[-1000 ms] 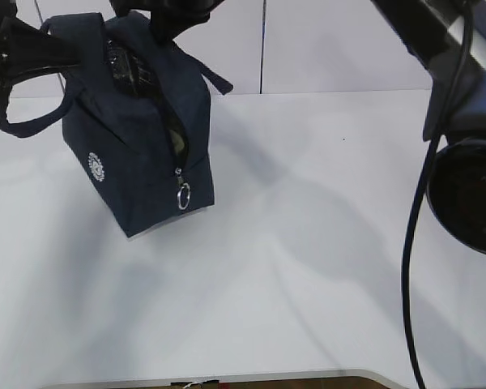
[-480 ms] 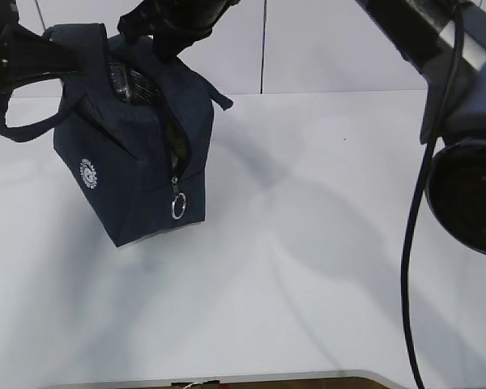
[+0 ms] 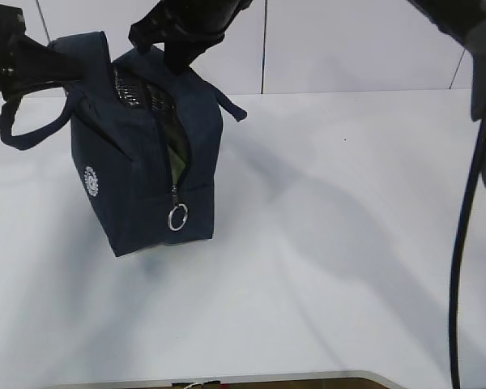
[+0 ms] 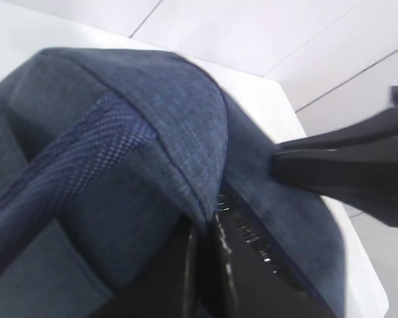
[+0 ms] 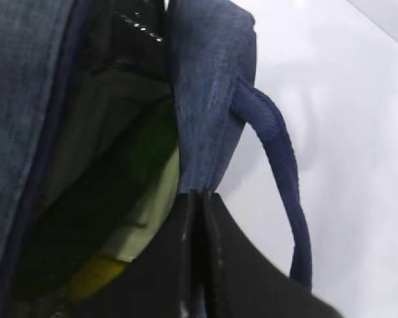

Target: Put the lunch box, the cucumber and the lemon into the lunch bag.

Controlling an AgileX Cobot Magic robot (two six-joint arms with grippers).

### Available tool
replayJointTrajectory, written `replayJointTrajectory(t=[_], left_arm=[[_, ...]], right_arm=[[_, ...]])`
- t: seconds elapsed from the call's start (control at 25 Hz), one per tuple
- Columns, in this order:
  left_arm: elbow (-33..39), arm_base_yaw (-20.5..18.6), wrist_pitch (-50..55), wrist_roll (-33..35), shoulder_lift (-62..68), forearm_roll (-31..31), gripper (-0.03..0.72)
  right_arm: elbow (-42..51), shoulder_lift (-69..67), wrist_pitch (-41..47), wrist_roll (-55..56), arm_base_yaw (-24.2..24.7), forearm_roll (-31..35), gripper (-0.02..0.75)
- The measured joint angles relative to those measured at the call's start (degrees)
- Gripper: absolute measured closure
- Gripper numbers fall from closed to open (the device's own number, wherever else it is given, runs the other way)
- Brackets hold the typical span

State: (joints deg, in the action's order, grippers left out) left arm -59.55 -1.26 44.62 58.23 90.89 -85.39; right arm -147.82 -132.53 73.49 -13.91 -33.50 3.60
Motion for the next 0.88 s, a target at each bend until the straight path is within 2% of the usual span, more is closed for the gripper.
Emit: replayJointTrajectory(t=[0.2,0.36,0.6,0.88], left_arm=[[0.0,0.7,1.6,0.8,2.4,0.0,0.697],[0.0,3.6,1.7,3.2,2.8,-0.5,0.697],[-0.3,8.2,1.5,7.6,2.8,-0.5,0.697],[-0.3,9.3,-0.2,10.7,2.8,-0.9,0.697]], right_arm=[[8.6,5.4,-0.5,0.0,0.1,-2.0,0.732],[14.8,8.9,-0.6,1.6,0.1,-4.2,0.732],[18.3,11.0,-0.6,5.1,0.6,-7.4,0.732],[23.5,14.8,-0.9,7.5,2.6,-7.7,0.732]])
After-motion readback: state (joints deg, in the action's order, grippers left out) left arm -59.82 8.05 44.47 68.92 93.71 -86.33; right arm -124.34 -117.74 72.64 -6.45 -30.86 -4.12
